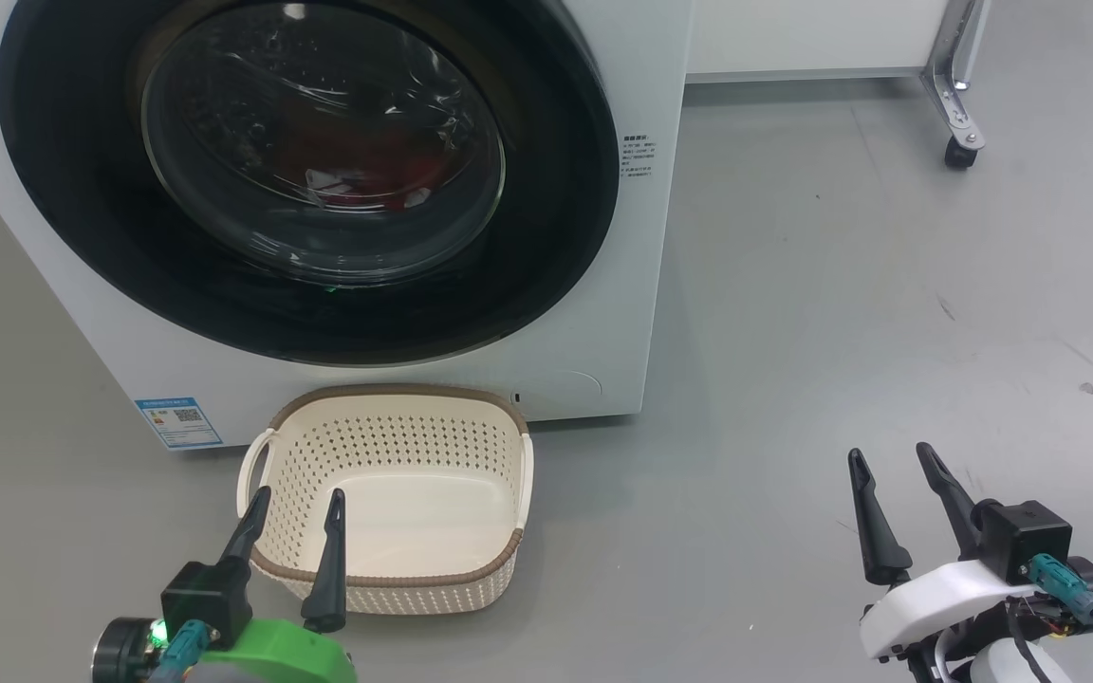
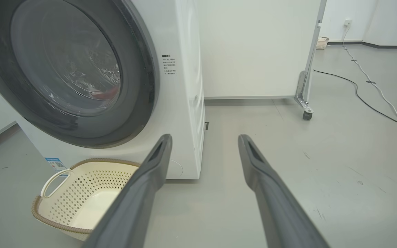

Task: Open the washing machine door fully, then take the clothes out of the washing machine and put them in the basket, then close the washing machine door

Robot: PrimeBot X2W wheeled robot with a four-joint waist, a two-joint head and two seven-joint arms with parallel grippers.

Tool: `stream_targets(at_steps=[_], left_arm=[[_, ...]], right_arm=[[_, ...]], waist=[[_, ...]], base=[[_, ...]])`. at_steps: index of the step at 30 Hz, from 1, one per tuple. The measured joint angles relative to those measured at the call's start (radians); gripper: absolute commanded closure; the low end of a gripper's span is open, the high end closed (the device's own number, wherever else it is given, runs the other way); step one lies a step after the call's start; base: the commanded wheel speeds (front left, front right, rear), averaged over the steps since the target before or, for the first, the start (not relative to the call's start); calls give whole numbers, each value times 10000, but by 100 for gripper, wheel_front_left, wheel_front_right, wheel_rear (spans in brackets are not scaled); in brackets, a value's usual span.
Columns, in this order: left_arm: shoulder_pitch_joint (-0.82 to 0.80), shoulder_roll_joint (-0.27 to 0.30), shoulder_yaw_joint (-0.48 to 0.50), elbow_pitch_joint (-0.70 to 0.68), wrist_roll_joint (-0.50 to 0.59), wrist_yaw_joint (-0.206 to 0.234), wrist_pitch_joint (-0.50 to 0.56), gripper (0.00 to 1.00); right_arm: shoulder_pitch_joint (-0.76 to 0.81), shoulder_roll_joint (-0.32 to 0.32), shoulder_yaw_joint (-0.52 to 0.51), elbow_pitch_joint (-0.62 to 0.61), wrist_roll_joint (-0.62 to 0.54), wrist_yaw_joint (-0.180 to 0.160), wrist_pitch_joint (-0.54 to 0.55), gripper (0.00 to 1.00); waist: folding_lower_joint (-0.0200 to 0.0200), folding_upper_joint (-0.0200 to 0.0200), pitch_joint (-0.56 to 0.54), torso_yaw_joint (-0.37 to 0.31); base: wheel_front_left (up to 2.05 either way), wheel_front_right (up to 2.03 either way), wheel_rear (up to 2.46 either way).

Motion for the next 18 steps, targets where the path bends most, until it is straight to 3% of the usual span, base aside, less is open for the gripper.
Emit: stream_targets(at_steps=[5,6,7,18], left_arm=[[0,-2,0,17,2,0,0,0],[-1,-2,-2,15,2,0,0,0],[-1,-2,-2,15,2,0,0,0],[-19,-17,10,-23,6,0,0,0]], right_arm=[[0,40,-42,-12,-21,12,-2,0],[0,56,-46,-12,-21,33,-2,54],[1,71,-52,-12,-21,38,-2,100],[-2,207,-268,-46,265,368,-2,100]], waist=[[0,0,24,10],[0,0,31,11],[0,0,39,14],[0,0,212,67]], base=[[0,0,0],[0,0,0],[0,0,0],[0,0,0]])
